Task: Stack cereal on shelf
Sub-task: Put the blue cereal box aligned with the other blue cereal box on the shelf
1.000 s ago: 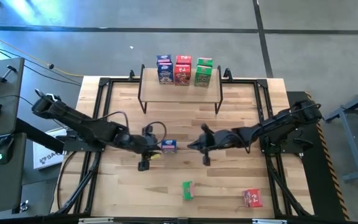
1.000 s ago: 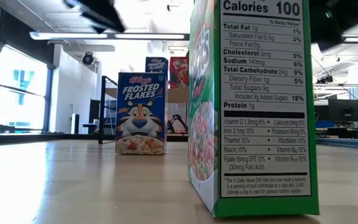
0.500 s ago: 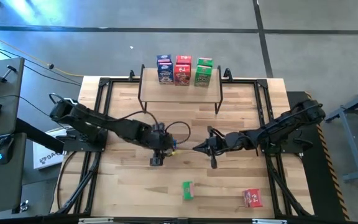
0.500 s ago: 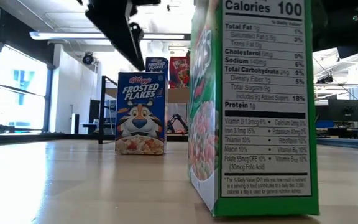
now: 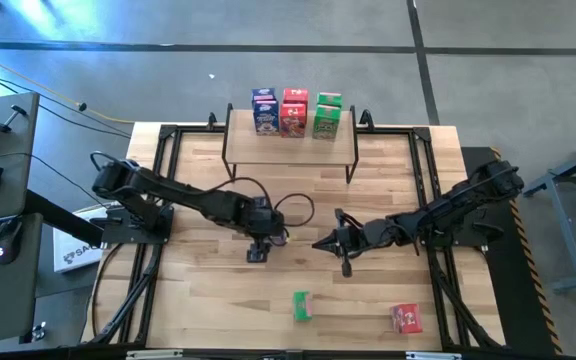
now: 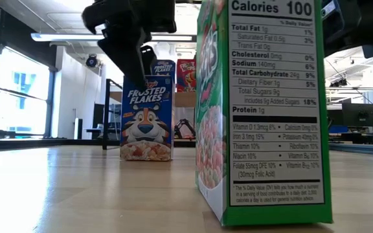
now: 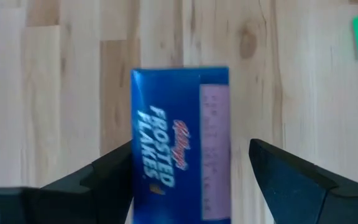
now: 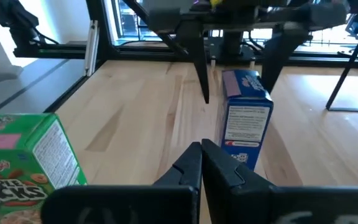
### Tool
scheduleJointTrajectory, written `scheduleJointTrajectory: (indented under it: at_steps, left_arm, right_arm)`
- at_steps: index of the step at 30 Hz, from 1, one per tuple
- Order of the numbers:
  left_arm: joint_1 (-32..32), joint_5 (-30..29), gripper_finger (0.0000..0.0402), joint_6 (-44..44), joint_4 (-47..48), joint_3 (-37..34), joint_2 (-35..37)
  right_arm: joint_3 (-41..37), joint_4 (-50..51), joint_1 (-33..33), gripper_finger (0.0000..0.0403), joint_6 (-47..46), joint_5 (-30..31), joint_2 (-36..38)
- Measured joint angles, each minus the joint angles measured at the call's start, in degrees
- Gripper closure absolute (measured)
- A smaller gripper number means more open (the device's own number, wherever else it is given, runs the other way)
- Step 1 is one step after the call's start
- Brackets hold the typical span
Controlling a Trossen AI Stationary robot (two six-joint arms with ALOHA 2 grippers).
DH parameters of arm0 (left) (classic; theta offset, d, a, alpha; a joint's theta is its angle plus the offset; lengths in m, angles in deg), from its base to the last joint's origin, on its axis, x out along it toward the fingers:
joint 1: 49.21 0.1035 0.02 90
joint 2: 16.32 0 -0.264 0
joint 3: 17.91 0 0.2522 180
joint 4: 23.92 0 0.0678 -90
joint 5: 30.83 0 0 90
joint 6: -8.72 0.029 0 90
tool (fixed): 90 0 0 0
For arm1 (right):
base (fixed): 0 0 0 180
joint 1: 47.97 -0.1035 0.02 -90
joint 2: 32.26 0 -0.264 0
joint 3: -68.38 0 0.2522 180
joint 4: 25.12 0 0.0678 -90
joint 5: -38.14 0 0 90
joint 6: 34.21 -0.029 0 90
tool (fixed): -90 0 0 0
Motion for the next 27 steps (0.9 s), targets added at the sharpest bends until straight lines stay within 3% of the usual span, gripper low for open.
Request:
scheduleJointTrajectory:
  at_steps: [6,16,21,27]
  left_arm:
    - [-0.35,-0.04,0.0144,1.4,0.13,0.0,-0.42]
    - [0.82,-0.17,0.0236,6.86,2.45,0.0,2.59]
    - [5.06,-0.02,0.0266,11.58,8.9,2.83,7.87]
    - [14.21,0.11,0.0274,18.31,17.5,11.14,10.62]
  right_arm:
    - [0.0,0.01,-1.14,0.0403,-0.04,1.62,0.0]
    - [0.0,-0.01,-2.51,0.0403,-1.62,3.25,0.0]
    - [0.0,-0.29,-2.87,0.0403,-2.16,3.21,0.0]
    - [0.0,-0.47,-2.87,0.0403,-2.16,3.21,-0.02]
